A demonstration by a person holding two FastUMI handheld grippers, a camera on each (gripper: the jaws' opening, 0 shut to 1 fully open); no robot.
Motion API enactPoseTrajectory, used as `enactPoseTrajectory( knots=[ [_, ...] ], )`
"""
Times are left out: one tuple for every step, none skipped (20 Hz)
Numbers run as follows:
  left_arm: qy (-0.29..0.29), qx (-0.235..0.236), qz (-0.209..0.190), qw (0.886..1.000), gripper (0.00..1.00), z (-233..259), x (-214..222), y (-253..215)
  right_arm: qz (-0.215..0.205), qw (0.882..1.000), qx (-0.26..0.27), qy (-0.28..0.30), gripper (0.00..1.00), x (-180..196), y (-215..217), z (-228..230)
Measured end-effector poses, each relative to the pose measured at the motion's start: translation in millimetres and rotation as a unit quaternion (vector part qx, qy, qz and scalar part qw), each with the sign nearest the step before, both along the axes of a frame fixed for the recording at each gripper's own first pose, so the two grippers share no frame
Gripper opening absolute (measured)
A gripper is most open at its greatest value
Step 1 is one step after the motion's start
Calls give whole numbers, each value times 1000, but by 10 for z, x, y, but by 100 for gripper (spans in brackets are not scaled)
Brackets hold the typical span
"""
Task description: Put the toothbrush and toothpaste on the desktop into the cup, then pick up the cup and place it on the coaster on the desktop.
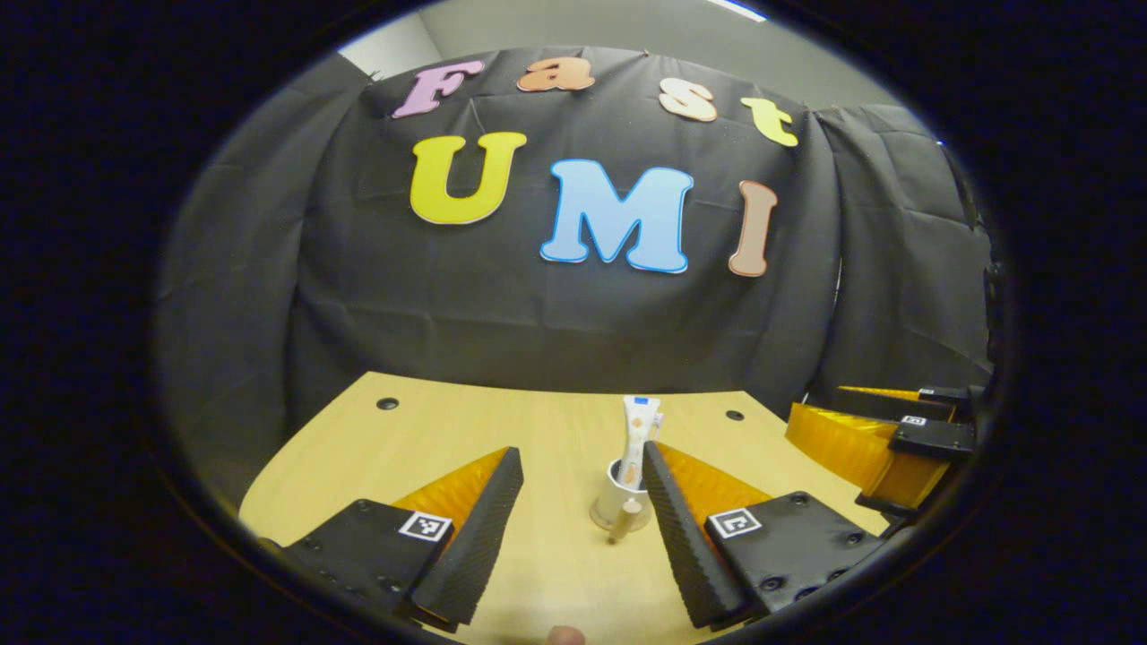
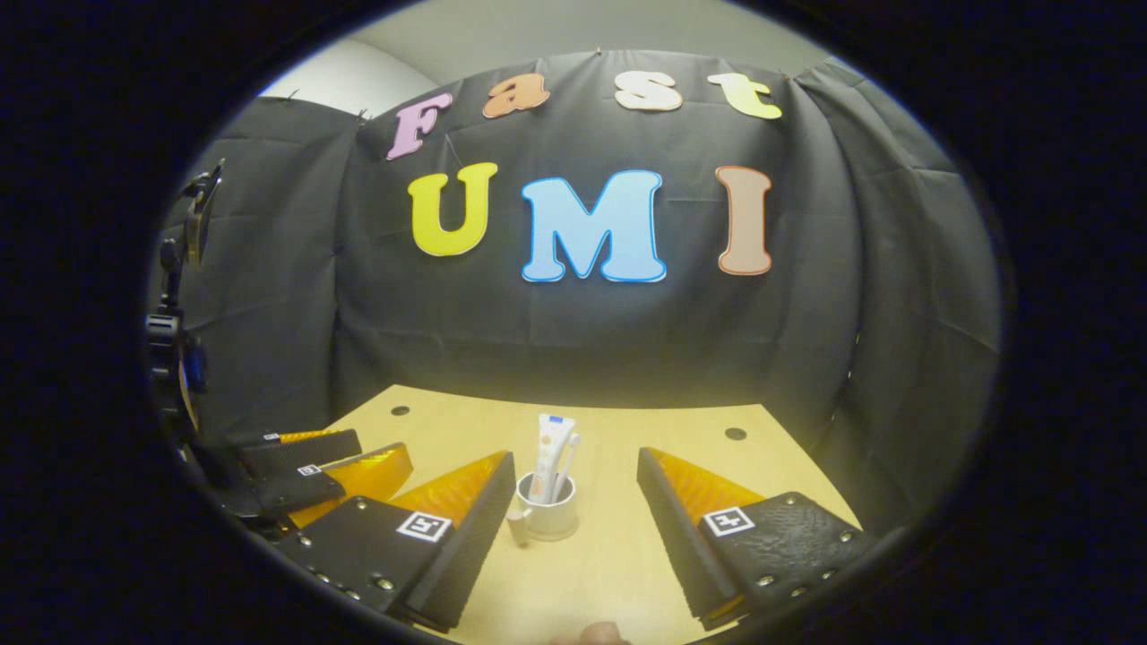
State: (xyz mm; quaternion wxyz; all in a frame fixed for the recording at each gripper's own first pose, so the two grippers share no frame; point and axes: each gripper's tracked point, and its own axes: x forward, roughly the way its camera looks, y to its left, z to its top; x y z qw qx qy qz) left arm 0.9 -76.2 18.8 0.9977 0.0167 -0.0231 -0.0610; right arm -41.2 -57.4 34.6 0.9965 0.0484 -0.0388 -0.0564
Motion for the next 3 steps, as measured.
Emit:
enactPoseTrajectory(
  knots=[
    [-2, 4, 2, 1000, 94, 3, 2, 30, -2, 1000, 1, 0, 87, -1, 9, 0],
    [-2, 6, 1, 1000, 89, 4, 2, 54, -4, 1000, 3, 1, 87, 1, 14, 4],
    [-3, 5, 1, 1000, 94, 13, -4, 69, -8, 1000, 6, 1, 87, 14, 24, 8]
  ],
)
